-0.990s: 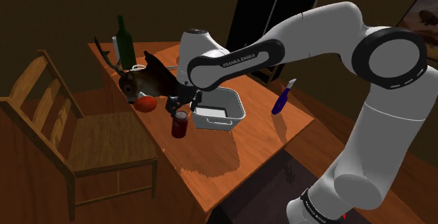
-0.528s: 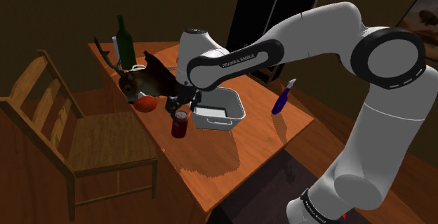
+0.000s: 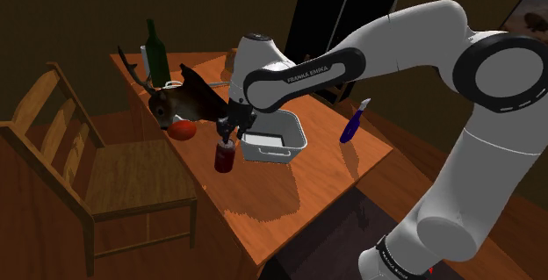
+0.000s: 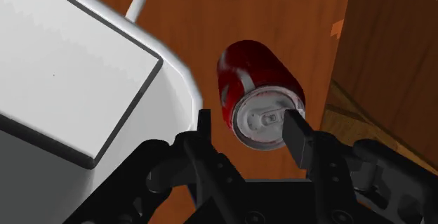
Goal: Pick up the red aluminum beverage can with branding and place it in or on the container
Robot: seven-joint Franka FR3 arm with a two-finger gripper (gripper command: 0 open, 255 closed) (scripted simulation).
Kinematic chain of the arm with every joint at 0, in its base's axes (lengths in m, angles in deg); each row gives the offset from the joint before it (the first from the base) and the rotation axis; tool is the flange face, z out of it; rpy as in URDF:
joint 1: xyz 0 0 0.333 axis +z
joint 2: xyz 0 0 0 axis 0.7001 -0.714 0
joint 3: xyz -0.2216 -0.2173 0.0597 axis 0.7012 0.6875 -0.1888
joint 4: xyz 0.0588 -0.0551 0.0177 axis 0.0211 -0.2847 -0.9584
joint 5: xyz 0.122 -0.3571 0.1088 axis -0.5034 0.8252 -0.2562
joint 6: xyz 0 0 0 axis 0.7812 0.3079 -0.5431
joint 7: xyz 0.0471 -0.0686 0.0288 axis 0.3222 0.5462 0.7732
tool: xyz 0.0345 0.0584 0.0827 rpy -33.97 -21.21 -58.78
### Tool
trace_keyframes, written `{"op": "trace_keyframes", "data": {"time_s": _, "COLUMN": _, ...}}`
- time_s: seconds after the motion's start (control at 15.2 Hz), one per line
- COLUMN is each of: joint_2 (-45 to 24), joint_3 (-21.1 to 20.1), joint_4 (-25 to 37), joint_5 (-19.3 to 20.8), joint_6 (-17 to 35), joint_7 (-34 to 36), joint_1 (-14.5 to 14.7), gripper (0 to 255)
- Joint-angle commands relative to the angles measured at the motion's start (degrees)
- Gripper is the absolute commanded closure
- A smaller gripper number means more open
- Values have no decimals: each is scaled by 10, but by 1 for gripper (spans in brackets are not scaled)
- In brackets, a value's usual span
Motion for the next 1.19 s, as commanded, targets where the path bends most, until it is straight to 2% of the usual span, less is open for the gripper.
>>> {"op": "trace_keyframes", "data": {"time_s": 0.0, "joint_2": -78, "joint_3": -1, "joint_4": 37, "joint_5": 17, "joint_6": -12, "joint_7": 23, "joint_1": 15, "gripper": 255}}
{"op": "trace_keyframes", "data": {"time_s": 0.07, "joint_2": -25, "joint_3": 0, "joint_4": 21, "joint_5": 9, "joint_6": -6, "joint_7": 11, "joint_1": 7, "gripper": 255}}
{"op": "trace_keyframes", "data": {"time_s": 0.13, "joint_2": -25, "joint_3": 0, "joint_4": 21, "joint_5": 9, "joint_6": -6, "joint_7": 11, "joint_1": 7, "gripper": 0}}
{"op": "trace_keyframes", "data": {"time_s": 0.26, "joint_2": -36, "joint_3": 9, "joint_4": 30, "joint_5": 12, "joint_6": -41, "joint_7": 154, "joint_1": 36, "gripper": 0}}
{"op": "trace_keyframes", "data": {"time_s": 0.73, "joint_2": -68, "joint_3": 16, "joint_4": 14, "joint_5": 28, "joint_6": 5, "joint_7": 165, "joint_1": 41, "gripper": 0}}
{"op": "trace_keyframes", "data": {"time_s": 1.12, "joint_2": -71, "joint_3": 15, "joint_4": 13, "joint_5": 30, "joint_6": 8, "joint_7": 166, "joint_1": 40, "gripper": 0}}
